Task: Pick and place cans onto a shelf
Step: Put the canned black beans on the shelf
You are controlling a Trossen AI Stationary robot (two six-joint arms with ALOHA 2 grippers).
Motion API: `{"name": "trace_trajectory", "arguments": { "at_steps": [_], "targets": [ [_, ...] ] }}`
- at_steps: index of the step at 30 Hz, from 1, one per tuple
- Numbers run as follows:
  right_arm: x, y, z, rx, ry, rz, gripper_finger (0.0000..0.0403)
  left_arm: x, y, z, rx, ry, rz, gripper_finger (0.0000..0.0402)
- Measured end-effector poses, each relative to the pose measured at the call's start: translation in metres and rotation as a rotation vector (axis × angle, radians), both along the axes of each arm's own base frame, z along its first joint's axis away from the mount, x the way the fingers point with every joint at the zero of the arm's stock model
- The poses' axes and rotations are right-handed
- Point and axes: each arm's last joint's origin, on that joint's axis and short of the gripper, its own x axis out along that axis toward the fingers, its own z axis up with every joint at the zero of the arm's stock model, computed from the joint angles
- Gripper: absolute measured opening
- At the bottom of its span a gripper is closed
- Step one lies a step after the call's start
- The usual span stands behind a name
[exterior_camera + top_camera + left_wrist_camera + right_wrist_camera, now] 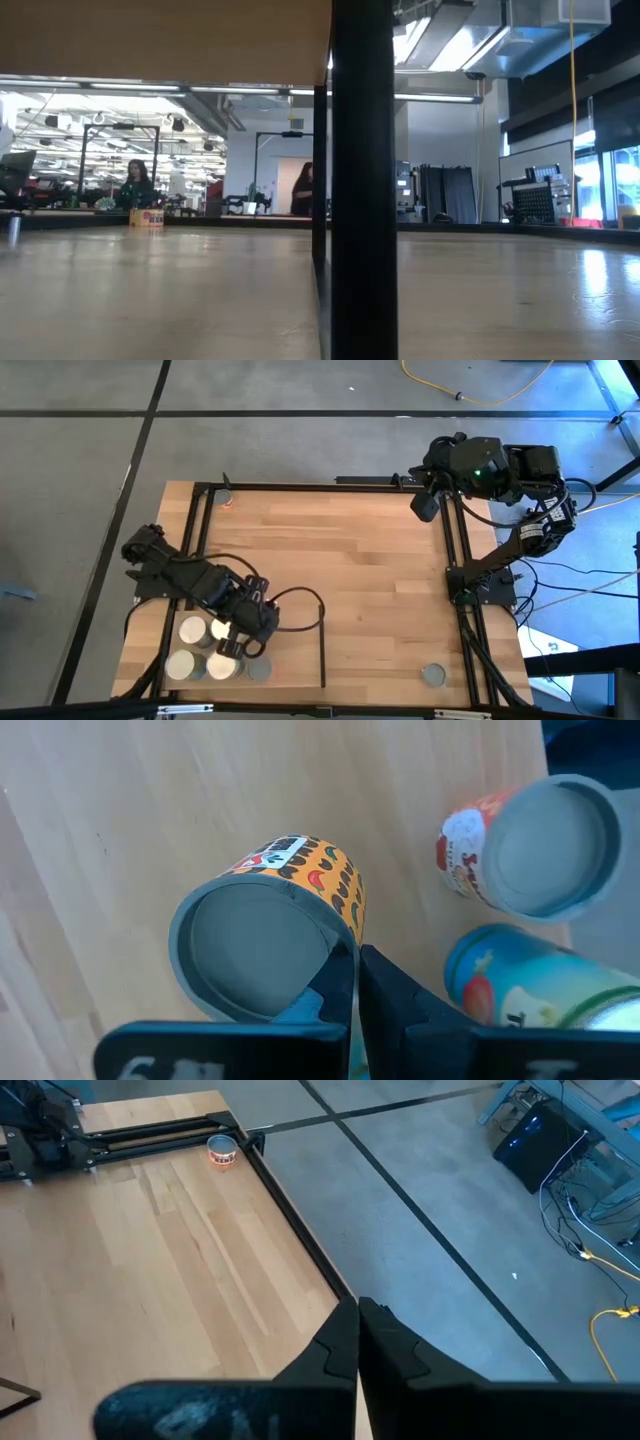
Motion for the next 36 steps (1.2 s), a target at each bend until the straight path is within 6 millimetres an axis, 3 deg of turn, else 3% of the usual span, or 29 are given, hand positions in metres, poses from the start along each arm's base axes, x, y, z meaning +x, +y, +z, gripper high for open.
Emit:
{"name": "trace_trajectory", "arguments": {
  "at_steps": [24, 36],
  "targets": [
    [0.000, 0.000, 0.000, 0.000, 0.000, 0.000, 0.0006, 0.001, -0.006, -0.007, -0.089, 0.054, 0.038, 0.0000],
    [0.000, 0.000, 0.000, 0.001, 0.000, -0.001, 0.0006, 0.010, -0.013, -0.018, -0.100, 0.081, -0.022, 0.0001]
  ]
}}
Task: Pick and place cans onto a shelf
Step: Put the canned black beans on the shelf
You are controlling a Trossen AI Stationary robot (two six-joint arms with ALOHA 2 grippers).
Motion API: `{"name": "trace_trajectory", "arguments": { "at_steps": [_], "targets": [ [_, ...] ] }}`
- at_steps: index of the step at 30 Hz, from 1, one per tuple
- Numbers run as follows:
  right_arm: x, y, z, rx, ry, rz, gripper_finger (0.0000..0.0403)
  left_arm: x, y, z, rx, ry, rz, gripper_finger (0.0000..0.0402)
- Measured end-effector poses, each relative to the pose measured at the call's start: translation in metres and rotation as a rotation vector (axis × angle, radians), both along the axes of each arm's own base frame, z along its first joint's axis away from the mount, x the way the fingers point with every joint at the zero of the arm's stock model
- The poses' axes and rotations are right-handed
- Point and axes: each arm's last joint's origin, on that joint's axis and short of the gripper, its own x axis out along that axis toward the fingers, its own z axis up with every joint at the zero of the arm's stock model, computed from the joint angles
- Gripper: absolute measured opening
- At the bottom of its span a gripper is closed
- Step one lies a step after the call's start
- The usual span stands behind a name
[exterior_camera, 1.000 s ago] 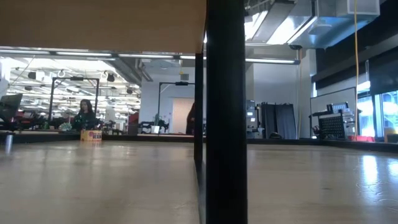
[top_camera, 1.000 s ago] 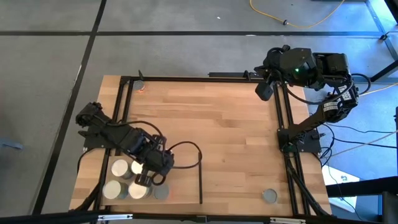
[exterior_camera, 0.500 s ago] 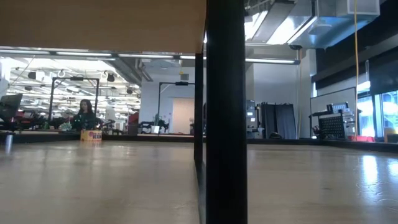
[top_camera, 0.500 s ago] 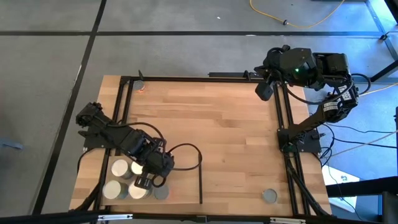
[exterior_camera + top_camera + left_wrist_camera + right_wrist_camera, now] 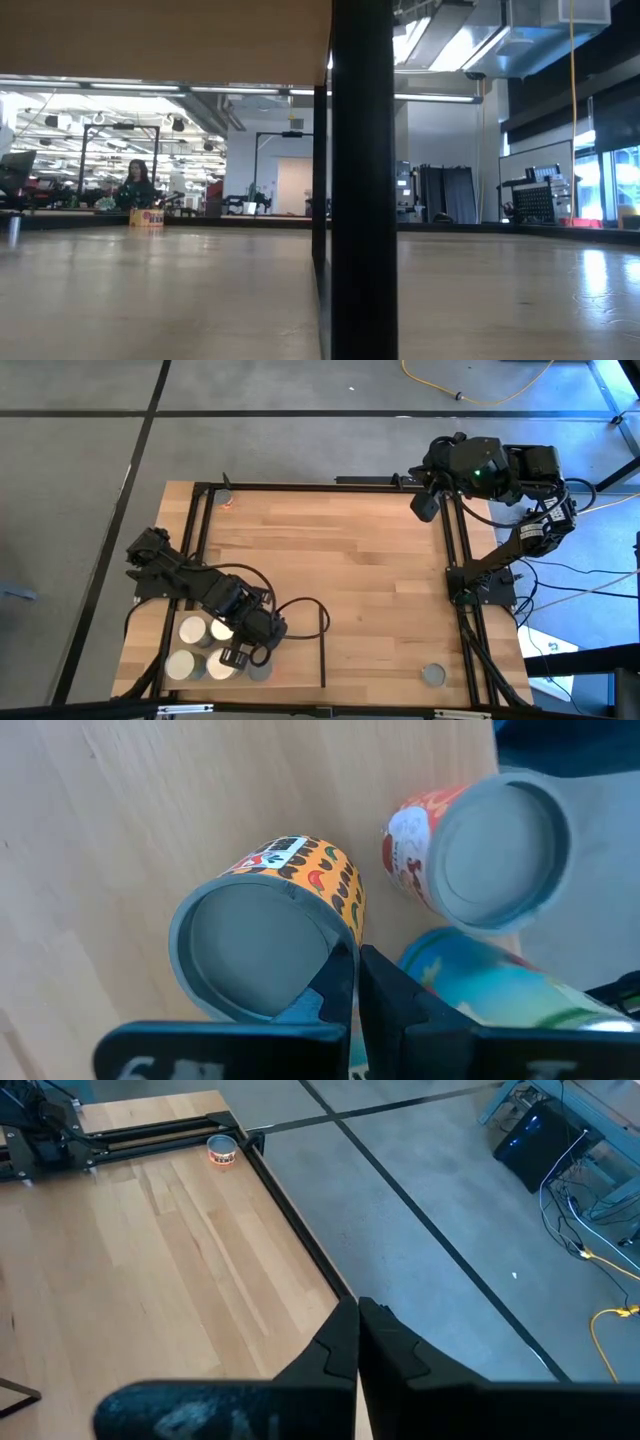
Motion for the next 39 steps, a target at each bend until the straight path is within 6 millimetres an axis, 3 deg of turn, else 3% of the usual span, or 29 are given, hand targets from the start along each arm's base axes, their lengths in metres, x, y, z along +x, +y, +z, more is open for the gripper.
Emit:
{"name": "trace_trajectory", "arguments": {
  "at_steps": [24, 39],
  "targets": [
    [0.0000, 0.0000, 0.0000, 0.000, 0.000, 0.000, 0.0006, 0.0017, 0.0002, -0.0001, 0.025, -0.028, 0.008, 0.0028],
    [0.0000, 0.0000, 0.0000, 0.000, 0.000, 0.000, 0.0006, 0.0045, -0.0019, -0.0026, 0.019, -0.026, 0.005, 0.0010]
  ]
}}
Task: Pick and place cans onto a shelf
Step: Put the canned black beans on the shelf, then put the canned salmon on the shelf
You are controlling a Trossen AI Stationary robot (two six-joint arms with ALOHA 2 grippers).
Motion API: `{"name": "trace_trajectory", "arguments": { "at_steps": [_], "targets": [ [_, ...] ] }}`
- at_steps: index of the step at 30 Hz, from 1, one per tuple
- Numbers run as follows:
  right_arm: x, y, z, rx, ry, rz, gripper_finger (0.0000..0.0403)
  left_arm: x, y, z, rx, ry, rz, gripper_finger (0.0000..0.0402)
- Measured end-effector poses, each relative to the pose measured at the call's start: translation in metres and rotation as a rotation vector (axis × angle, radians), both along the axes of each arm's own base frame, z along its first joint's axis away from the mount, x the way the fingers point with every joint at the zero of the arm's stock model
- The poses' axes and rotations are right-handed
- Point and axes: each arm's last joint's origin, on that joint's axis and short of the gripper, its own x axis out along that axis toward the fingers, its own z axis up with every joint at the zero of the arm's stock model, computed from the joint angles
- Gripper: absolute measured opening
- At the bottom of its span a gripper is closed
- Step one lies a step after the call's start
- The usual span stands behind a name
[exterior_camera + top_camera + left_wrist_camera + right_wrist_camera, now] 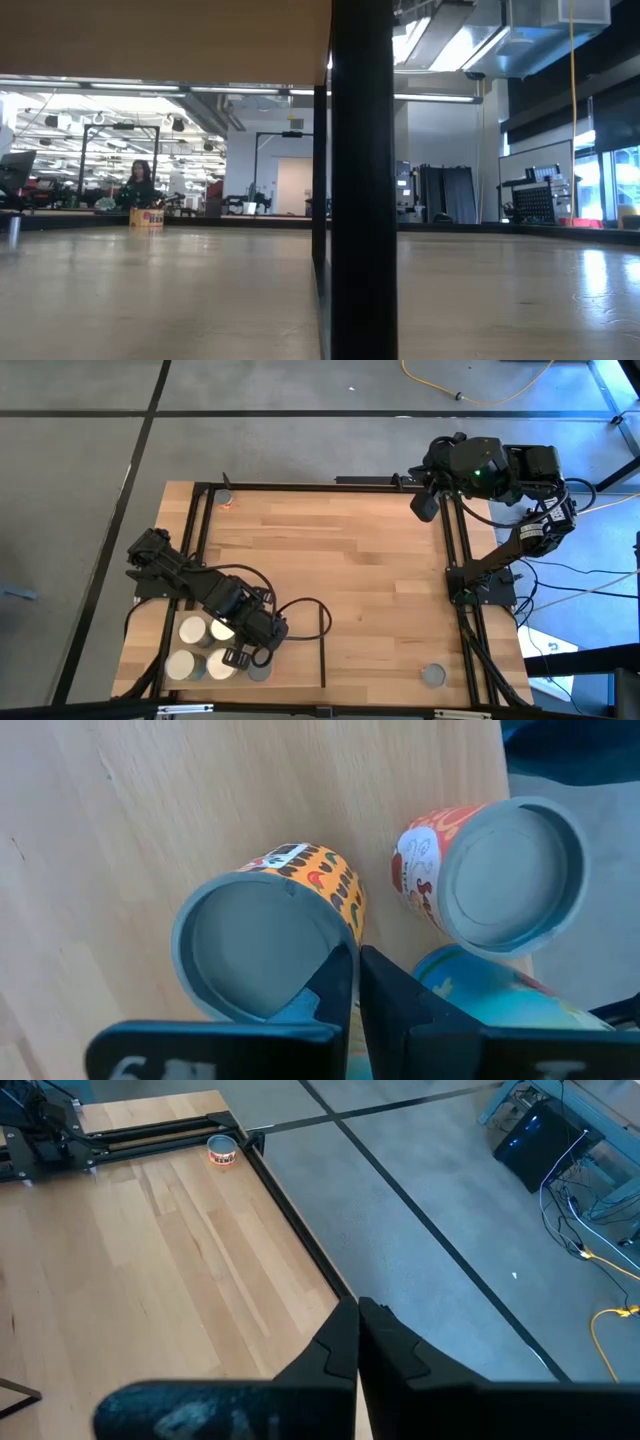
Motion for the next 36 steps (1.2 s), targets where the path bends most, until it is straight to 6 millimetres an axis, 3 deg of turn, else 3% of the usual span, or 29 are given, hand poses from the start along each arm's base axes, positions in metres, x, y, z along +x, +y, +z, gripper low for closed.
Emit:
{"name": "trace_trajectory", "arguments": {
  "at_steps": [15, 27, 31, 36],
  "targets": [
    [0.000, 0.000, 0.000, -0.001, 0.001, 0.002, 0.0006, 0.002, -0.001, -0.002, 0.001, -0.001, 0.002, 0.0043],
    [0.000, 0.000, 0.000, 0.001, 0.001, 0.005, 0.0006, -0.001, 0.000, -0.002, -0.003, 0.042, -0.001, 0.0039],
    [0.000, 0.004, 0.000, 0.027, 0.010, 0.080, 0.0006, -0.005, 0.003, 0.004, 0.018, 0.048, 0.002, 0.0018],
    [0.000, 0.015, -0.002, 0.103, 0.049, 0.308, 0.0003, -0.005, 0.011, 0.021, 0.093, -0.033, 0.037, 0.0004]
  ]
}}
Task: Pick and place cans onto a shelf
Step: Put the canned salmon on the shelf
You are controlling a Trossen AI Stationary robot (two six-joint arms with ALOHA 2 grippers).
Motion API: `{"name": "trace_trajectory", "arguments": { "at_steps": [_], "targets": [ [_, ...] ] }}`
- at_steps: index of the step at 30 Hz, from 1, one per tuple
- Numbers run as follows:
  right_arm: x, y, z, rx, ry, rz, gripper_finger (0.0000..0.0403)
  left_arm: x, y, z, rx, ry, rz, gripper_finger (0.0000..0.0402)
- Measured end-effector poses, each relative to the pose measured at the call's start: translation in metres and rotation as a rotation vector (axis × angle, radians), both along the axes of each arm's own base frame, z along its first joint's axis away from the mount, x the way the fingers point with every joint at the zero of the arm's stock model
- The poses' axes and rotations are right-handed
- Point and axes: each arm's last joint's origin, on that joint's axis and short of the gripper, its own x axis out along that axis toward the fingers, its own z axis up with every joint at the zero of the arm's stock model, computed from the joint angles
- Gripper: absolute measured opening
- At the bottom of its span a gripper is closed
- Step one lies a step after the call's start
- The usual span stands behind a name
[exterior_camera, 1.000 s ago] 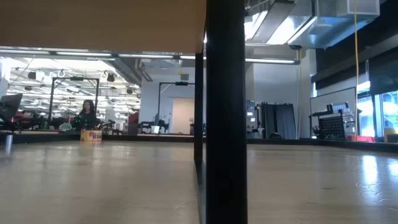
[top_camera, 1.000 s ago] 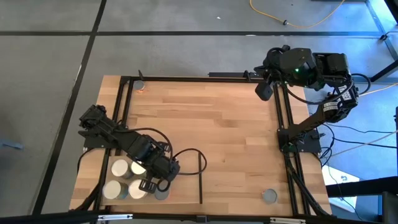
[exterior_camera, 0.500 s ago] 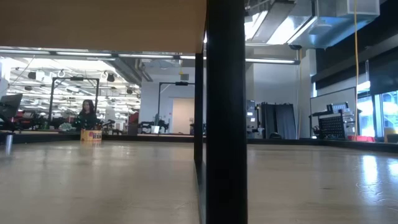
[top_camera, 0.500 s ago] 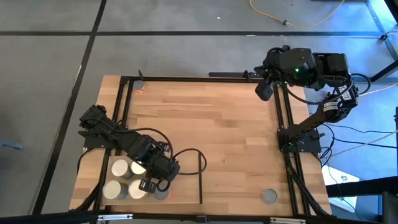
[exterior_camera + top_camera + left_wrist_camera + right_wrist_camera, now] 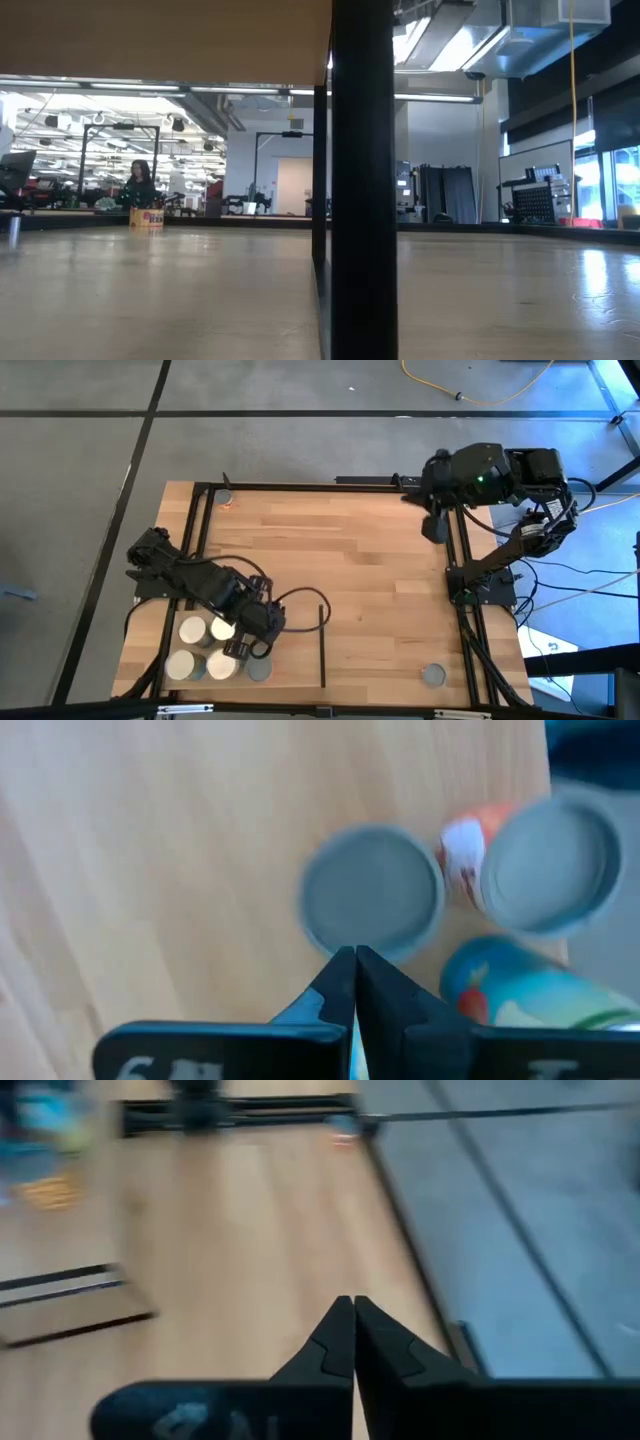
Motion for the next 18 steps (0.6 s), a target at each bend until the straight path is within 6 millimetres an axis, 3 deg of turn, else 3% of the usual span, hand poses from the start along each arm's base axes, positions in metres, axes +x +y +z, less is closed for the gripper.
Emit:
{"name": "trace_trajectory", "arguments": {
  "at_steps": [11, 18],
  "targets": [
    [0.002, 0.035, -0.002, 0.169, 0.013, 0.367, 0.0002, -0.009, 0.051, 0.055, 0.086, -0.275, 0.183, 0.0001],
    [-0.009, 0.060, -0.029, 0.264, 0.144, 0.441, 0.0001, -0.023, 0.086, 0.074, 0.123, -0.365, 0.309, 0.0001]
  ]
}}
